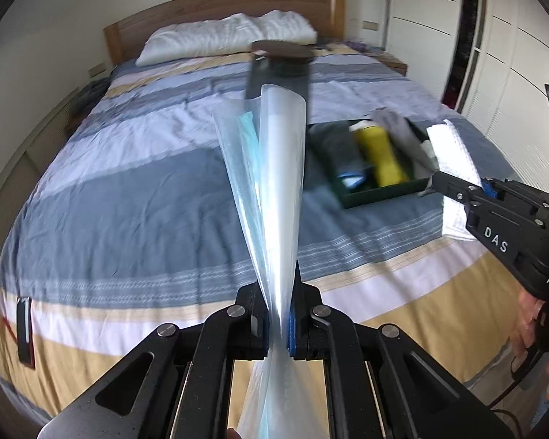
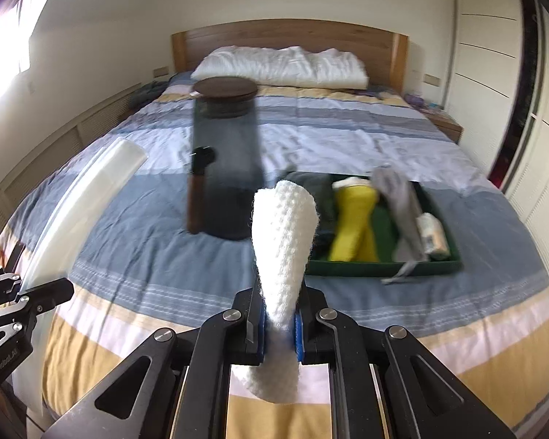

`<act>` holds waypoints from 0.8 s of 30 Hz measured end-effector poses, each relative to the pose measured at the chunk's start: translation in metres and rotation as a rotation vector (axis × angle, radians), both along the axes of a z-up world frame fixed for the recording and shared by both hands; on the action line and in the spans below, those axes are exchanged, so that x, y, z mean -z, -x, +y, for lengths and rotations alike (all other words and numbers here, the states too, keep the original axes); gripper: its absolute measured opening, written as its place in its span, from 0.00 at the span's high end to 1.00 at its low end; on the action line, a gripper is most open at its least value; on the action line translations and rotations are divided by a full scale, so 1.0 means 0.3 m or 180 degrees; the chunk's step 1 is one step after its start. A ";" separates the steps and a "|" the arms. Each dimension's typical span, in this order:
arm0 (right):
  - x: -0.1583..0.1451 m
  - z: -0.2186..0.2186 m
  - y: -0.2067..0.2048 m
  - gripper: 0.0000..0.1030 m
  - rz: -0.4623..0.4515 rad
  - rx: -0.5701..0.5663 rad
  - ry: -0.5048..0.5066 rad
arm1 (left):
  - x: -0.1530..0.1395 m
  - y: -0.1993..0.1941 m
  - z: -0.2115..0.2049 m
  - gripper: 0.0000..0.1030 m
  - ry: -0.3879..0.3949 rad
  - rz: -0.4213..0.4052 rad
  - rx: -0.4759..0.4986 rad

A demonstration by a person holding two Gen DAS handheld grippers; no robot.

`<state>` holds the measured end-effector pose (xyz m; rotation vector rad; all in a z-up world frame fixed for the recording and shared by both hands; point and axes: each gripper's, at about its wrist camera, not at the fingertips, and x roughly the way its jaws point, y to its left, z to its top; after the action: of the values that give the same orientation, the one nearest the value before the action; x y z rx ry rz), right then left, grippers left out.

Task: Organize soft objects
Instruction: 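Lift plastic sleeve in left tool while right tool carries waffle cloth toward tray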

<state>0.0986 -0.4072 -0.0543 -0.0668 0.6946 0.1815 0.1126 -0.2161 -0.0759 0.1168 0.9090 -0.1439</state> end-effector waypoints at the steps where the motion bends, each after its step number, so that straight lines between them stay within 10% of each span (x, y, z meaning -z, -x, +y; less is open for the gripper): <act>1: -0.008 -0.019 0.008 0.90 -0.0012 0.0027 -0.0002 | -0.007 -0.003 -0.034 0.95 0.0006 -0.0008 0.0035; 24: -0.022 -0.350 -0.165 0.90 -0.0114 0.0378 -0.0111 | 0.018 -0.247 -0.463 0.94 -0.0084 -0.0118 0.0414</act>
<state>0.1480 -0.5123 -0.0478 0.0045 0.6575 0.0783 0.1866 -0.3549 -0.0812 0.2028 0.8665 -0.2499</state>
